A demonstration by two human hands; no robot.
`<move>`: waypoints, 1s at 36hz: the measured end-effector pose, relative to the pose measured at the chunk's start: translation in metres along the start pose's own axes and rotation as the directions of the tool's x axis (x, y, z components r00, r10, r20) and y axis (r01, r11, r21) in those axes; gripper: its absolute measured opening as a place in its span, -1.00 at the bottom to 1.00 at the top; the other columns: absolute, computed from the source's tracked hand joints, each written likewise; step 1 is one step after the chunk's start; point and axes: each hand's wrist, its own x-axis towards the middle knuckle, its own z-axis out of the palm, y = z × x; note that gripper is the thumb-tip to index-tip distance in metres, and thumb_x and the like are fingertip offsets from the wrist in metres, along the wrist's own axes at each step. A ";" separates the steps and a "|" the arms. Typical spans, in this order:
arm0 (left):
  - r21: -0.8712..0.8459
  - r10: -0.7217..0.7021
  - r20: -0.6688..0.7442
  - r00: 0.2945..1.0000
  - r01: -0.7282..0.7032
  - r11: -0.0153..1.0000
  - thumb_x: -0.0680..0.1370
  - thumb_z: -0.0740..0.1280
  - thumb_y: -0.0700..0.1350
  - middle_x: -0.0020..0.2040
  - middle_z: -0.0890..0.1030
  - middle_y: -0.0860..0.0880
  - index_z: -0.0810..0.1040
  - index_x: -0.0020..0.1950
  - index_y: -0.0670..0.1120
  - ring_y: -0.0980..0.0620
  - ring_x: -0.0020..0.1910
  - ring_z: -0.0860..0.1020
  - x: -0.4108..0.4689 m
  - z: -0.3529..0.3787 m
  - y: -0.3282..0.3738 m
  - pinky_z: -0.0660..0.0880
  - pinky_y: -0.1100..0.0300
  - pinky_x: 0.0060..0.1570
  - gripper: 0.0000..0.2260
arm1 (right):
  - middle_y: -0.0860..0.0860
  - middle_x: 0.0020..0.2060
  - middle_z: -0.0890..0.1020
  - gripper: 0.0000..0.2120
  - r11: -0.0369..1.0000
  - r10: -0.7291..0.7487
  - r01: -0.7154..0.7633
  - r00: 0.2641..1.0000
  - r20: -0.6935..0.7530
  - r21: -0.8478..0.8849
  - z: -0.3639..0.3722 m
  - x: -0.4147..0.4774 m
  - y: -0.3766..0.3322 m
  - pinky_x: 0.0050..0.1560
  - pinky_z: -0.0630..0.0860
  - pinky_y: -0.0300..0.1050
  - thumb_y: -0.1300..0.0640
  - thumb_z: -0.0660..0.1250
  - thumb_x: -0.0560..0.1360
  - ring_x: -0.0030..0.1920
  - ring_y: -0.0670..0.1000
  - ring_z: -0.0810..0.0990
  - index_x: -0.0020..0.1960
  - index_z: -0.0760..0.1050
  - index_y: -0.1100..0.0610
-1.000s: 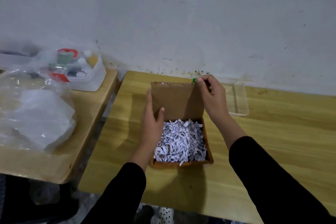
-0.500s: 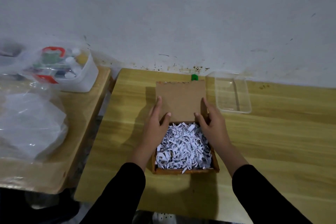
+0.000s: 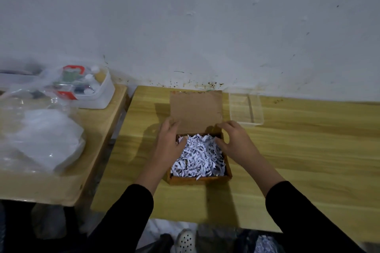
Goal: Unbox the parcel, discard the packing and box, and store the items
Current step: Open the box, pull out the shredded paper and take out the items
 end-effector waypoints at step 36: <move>0.282 -0.058 0.587 0.808 -0.136 0.950 0.41 0.43 0.02 0.38 0.21 -0.16 0.19 0.41 -0.13 -0.18 0.18 0.50 -0.001 0.042 -0.008 0.41 0.07 0.15 -0.32 | 0.28 0.33 0.26 -0.41 0.898 0.028 0.206 0.856 0.517 -0.389 0.068 0.007 -0.002 0.20 0.39 0.10 0.11 0.28 0.47 0.19 0.33 0.40 0.42 0.11 0.11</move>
